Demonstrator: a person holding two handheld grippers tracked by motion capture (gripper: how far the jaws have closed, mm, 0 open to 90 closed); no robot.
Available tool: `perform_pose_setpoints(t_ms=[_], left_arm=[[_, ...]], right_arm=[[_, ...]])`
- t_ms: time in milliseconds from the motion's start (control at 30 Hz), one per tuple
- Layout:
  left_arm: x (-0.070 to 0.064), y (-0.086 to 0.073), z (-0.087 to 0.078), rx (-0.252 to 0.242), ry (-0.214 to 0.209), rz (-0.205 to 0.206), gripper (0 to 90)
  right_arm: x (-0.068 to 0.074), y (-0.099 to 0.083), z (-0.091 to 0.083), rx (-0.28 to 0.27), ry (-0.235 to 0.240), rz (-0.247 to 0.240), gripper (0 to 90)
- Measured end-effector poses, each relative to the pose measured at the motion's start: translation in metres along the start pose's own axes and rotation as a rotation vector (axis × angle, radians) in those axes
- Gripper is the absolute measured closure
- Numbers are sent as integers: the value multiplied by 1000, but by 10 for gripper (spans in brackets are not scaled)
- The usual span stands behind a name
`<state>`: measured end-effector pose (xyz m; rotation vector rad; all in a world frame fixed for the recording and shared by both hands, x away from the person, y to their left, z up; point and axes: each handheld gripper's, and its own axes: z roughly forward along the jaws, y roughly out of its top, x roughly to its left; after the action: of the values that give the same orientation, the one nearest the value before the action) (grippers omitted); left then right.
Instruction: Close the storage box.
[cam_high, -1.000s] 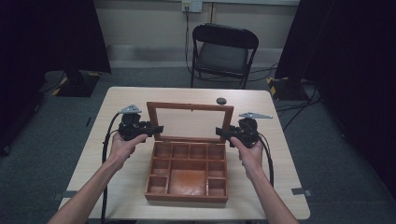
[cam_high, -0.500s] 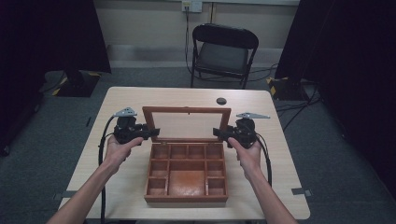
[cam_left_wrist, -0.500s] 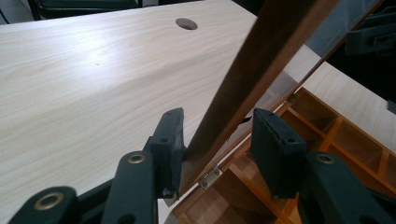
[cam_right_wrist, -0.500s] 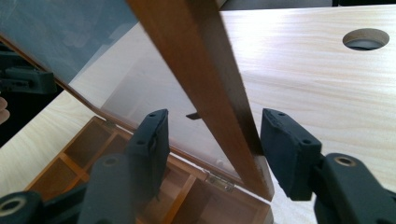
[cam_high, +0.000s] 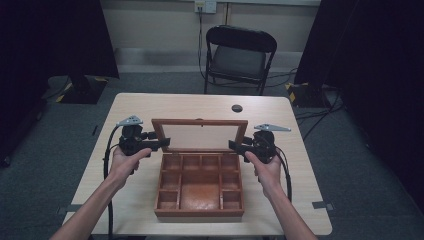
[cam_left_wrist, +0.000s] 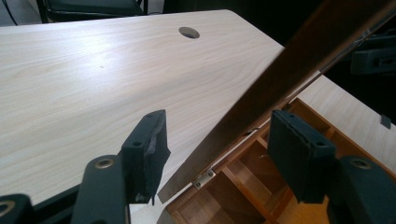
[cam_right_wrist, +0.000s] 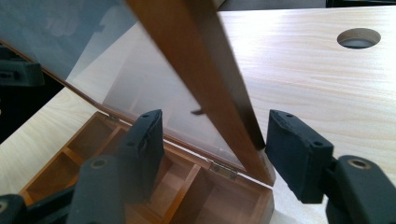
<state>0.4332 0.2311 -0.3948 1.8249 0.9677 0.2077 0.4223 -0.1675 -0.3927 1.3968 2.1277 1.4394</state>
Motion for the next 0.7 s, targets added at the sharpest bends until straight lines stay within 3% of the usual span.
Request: perform_pose_setpoints(t_ms=[200, 333, 700], left_arm=[[-9, -3, 1, 21, -15, 34, 337], [-12, -6, -1, 16, -9, 48, 320], [-13, -13, -2, 51, -29, 34, 199]], right_arm=[[0, -3, -5, 14, 24, 16, 355], [2, -8, -7, 6, 18, 0, 342], [-3, -20, -17, 43, 49, 31, 333]])
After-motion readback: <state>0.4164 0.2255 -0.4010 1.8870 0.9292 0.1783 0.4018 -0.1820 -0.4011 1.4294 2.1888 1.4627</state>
